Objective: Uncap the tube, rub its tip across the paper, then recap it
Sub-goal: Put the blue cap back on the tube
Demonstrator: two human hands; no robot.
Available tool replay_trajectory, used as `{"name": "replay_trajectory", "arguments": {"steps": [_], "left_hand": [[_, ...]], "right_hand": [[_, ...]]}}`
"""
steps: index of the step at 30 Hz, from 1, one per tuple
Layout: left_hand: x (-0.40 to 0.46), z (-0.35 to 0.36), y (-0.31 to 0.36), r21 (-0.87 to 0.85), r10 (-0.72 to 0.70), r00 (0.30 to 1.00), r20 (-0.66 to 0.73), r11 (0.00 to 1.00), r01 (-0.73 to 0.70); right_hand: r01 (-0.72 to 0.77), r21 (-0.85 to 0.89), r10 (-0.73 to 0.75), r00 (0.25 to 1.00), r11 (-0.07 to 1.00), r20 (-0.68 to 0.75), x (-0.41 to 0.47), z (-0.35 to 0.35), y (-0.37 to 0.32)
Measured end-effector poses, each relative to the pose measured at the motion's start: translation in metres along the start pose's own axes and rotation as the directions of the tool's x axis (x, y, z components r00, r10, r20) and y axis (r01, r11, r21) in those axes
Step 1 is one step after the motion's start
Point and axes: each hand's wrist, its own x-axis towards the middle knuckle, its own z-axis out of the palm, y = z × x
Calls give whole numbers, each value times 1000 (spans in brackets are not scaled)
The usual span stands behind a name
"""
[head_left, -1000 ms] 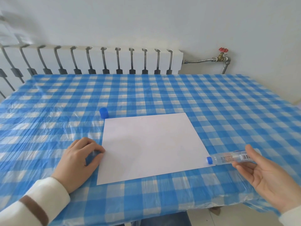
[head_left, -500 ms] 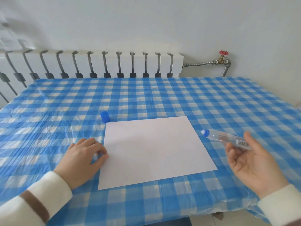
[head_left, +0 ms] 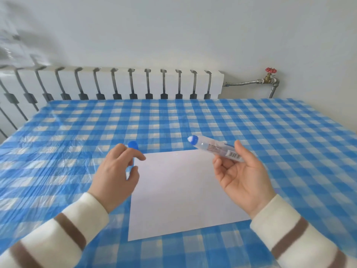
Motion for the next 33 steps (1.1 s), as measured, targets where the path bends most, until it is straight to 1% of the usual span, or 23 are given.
{"name": "replay_trajectory", "arguments": {"steps": [2,5,7,9,13,16,18,20,24,27,33], "left_hand": [[4,3,1,-49,-5,1000,-29,999,3],[9,6,0,-157,-15,999,-29,988,11],[12,7,1,-251,-48,999,-5,967,45],[13,8,0,-344,-105,994,31,933,109],[19,8,-2,-542,-188,978,90,814,207],[21,8,-8,-664,-215,957,196,689,290],[21,8,-11,-726,-221,950,222,613,312],[20,9,-13,-764,-219,950,222,566,309],[18,11,-20,-806,-260,936,237,486,339],[17,13,-27,-817,-273,924,267,444,367],[17,13,-33,-868,-281,916,286,329,372]], "right_hand": [[-15,13,14,1000,1000,22,3,8,11],[-59,41,57,997,997,47,8,19,26],[-100,68,96,994,993,58,9,27,35],[-133,73,130,990,988,57,11,35,44],[-195,27,193,979,980,62,16,51,62],[-235,-13,236,970,972,55,20,59,76],[-256,-36,257,965,966,45,23,62,84],[-274,-68,276,960,959,35,26,63,92],[-288,-154,296,955,945,26,29,63,103],[-284,-298,304,953,911,20,30,64,110],[-147,-579,205,978,802,34,34,69,118]]}}
